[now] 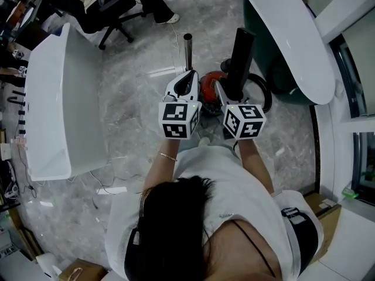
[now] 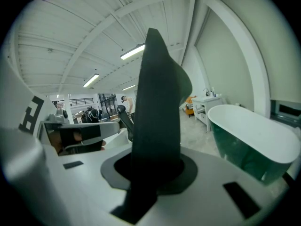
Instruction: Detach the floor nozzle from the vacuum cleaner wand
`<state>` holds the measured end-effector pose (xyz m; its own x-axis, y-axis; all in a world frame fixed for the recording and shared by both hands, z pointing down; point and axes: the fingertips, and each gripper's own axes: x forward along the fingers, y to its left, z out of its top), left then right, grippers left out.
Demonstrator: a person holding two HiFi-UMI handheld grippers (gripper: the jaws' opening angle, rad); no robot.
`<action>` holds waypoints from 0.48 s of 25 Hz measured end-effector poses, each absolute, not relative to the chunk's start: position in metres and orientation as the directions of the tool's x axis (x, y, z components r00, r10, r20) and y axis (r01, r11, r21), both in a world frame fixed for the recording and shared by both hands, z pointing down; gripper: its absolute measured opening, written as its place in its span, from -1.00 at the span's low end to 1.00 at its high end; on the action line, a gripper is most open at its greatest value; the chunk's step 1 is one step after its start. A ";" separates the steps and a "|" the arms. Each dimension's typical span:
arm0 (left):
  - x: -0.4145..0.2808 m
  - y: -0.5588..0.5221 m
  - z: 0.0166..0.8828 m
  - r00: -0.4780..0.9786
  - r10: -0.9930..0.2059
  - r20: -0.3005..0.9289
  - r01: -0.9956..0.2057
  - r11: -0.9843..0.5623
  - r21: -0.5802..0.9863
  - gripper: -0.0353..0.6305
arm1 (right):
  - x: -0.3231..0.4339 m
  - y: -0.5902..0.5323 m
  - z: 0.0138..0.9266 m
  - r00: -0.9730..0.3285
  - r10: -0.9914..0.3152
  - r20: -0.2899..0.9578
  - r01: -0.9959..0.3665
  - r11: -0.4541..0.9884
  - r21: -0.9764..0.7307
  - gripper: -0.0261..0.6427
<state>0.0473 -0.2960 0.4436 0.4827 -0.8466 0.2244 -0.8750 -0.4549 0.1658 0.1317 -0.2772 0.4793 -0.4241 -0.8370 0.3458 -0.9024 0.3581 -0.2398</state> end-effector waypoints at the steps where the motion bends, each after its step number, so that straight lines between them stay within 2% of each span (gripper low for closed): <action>1: 0.047 -0.294 0.444 0.480 -0.848 0.225 -0.876 -0.452 0.166 -0.88 | 0.131 -0.276 0.478 -0.425 -0.838 0.342 -0.902 0.360 -0.237 -0.67; 12: 0.041 -0.282 0.450 0.457 -0.857 0.238 -0.889 -0.427 0.167 -0.88 | 0.123 -0.268 0.466 -0.437 -0.847 0.301 -0.899 0.399 -0.183 -0.67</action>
<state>0.0414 -0.2821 0.4501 0.4568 -0.8571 0.2381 -0.8886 -0.4272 0.1670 0.1232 -0.2682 0.4665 -0.4373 -0.8473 0.3014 -0.8986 0.3987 -0.1830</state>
